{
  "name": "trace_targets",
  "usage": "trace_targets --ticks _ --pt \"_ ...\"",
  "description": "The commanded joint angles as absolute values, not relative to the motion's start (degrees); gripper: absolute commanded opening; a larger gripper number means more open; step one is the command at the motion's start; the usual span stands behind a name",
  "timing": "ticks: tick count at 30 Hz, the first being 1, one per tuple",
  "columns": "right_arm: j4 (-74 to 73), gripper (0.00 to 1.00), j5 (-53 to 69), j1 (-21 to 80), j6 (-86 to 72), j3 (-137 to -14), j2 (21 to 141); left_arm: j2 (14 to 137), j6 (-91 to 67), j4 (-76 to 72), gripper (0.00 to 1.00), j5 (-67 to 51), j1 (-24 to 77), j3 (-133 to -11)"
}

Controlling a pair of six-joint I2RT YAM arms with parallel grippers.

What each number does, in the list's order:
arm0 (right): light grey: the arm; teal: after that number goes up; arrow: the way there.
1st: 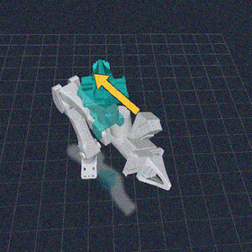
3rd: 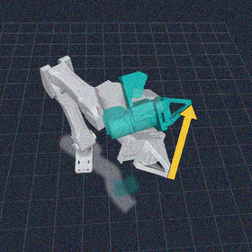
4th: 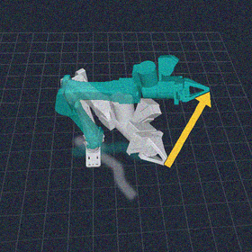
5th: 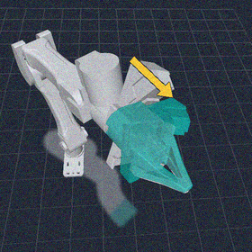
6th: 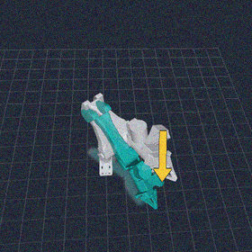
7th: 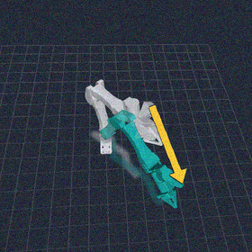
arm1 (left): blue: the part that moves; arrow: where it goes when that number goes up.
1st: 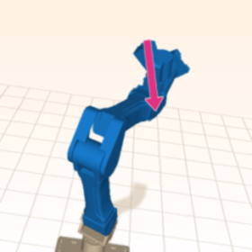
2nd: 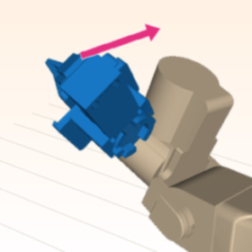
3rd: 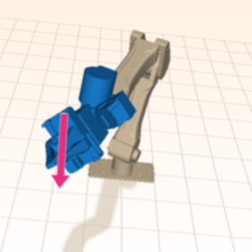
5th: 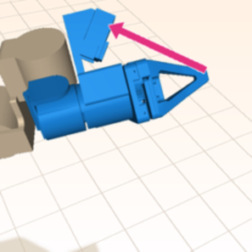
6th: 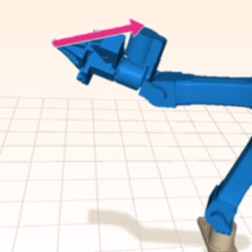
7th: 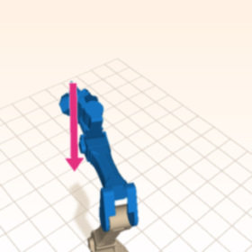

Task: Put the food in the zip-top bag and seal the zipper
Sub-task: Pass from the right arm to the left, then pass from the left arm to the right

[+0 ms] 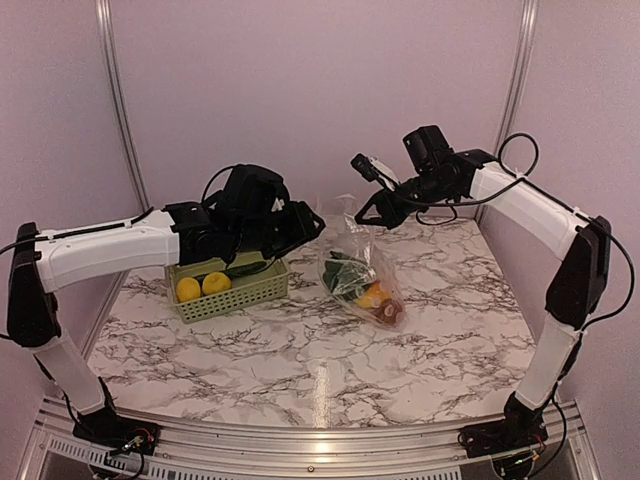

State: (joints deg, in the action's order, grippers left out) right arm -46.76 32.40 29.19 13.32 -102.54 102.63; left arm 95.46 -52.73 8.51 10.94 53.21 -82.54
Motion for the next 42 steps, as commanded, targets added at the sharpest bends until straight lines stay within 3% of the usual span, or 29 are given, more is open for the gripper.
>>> trace_targets --ticks 1,6,14,17,18,20,21,24,28,35,42 --pt "-46.02 0.0 33.69 30.5 13.11 -100.89 102.37 100.47 -53.42 11.13 0.57 7.63 53.28 -82.89" --pt "-43.36 0.0 33.15 30.99 13.03 -96.64 99.69 103.5 -55.49 14.0 0.53 8.66 53.32 -83.42" --pt "-45.77 0.0 31.16 31.2 13.6 -95.92 96.9 107.98 -55.37 10.37 0.0 3.03 53.18 -87.44" --pt "-47.9 0.0 29.12 31.15 13.25 -99.14 95.22 106.45 -54.41 7.42 0.0 3.76 54.15 -88.5" --pt "-48.15 0.1 28.09 31.17 12.79 -99.22 94.48 105.39 -54.33 6.32 0.0 4.79 54.54 -88.32" --pt "-47.94 0.38 26.79 31.15 12.02 -97.25 92.85 103.23 -54.8 2.58 0.0 6.67 55.31 -87.09" --pt "-47.64 0.46 26.25 31.17 11.43 -95.6 92.08 102.23 -55.51 1.22 0.0 7.47 55.69 -86.22" --pt "-47.34 0.5 25.54 31.2 10.7 -90.46 90.48 100.49 -56.76 0.53 0.0 10.29 56.6 -84.93" --pt "-49.11 0.44 24.45 31.2 10.71 -88.34 90.02 100.32 -56.79 0.53 0.0 11.4 57.13 -84.83" --pt "-50.91 0.01 19.21 28.89 10.32 -92.71 90.46 102.3 -56.6 2.47 0.0 9.88 57.31 -87.03" --pt "-50.71 0.0 14.78 18.39 9.91 -109.92 96.36 108.44 -49.36 5.32 0.0 8.25 56.34 -98.01"
